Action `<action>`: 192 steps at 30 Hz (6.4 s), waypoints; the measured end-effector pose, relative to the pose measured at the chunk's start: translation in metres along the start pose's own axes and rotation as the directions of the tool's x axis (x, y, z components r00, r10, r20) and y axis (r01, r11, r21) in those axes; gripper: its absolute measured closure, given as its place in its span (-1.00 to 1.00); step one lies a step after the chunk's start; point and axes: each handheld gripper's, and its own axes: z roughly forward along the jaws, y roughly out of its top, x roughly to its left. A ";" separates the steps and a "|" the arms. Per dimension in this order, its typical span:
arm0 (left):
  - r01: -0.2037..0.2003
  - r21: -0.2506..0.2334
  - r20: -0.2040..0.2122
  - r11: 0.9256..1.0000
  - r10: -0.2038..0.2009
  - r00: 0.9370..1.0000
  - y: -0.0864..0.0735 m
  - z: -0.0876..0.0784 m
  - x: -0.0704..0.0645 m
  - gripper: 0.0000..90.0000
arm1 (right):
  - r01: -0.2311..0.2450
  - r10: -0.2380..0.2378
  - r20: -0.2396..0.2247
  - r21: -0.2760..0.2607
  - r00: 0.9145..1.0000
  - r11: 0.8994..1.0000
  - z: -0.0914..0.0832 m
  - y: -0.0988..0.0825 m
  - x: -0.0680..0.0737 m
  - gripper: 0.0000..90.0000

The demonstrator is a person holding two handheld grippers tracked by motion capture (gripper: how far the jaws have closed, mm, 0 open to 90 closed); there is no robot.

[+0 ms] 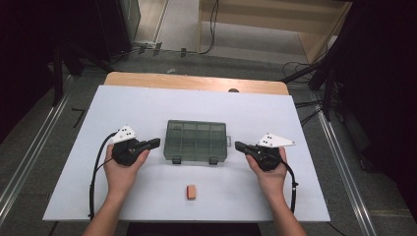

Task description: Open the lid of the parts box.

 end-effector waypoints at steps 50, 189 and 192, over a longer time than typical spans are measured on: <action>0.012 0.144 0.087 0.990 -0.025 0.996 -0.018 0.014 0.007 1.00 | 0.089 -0.069 -0.119 0.175 0.990 0.980 0.024 -0.023 0.002 0.97; 0.002 -0.188 -0.016 0.982 -0.005 1.000 0.081 0.033 0.007 0.99 | 0.029 -0.028 0.010 -0.189 1.000 0.981 0.018 0.075 -0.016 0.75; 0.009 -0.191 -0.020 0.982 -0.013 1.000 0.082 0.034 0.009 0.99 | 0.021 -0.014 0.034 -0.213 0.999 0.977 0.012 0.076 -0.018 0.43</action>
